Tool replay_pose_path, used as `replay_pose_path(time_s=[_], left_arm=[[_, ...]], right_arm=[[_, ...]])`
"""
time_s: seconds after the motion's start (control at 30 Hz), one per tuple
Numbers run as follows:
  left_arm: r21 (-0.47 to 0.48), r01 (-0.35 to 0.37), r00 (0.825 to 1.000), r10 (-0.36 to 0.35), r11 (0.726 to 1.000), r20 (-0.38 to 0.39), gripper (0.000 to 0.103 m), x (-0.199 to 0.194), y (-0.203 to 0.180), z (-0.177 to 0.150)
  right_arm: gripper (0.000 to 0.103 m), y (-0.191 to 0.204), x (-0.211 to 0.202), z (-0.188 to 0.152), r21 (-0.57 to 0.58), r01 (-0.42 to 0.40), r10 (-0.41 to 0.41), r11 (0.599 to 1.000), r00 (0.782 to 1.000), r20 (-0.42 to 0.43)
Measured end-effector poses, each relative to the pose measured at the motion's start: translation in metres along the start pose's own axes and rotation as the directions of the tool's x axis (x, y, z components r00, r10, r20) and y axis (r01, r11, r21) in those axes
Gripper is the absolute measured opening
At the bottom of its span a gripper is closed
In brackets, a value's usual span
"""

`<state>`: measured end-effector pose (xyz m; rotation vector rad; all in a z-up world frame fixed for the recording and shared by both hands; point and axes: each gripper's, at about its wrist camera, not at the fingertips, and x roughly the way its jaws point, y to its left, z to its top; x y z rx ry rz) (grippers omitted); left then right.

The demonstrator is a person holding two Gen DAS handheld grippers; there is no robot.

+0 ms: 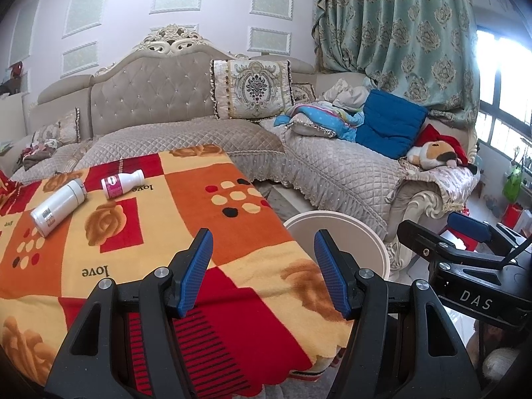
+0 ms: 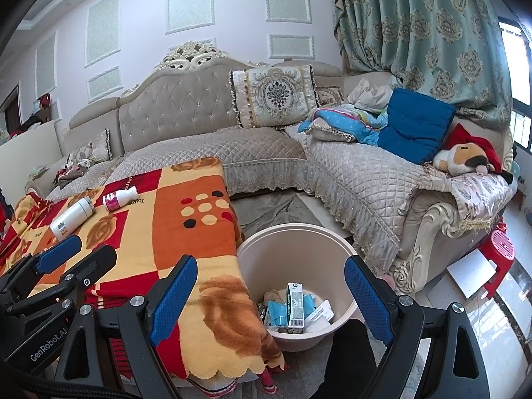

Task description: Collect trash

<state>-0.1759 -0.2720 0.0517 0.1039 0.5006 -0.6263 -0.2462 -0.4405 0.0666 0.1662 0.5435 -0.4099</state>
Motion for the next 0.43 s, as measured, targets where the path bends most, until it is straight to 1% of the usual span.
replay_pose_path(time_s=[0.17,0.43], left_arm=[[0.020,-0.004,1.000,0.004,1.000,0.006,0.062,0.0015,-0.0005,-0.0023],[0.018,-0.003,1.000,0.003,1.000,0.004,0.062,0.0038,0.0038,-0.0036]], right_arm=[[0.089,-0.0001,0.0010,-0.0003,-0.001,0.000,0.000,1.000,1.000,-0.004],[0.089,0.0012,0.0064,-0.0028,-0.009,0.005,-0.005,1.000,1.000,-0.020]])
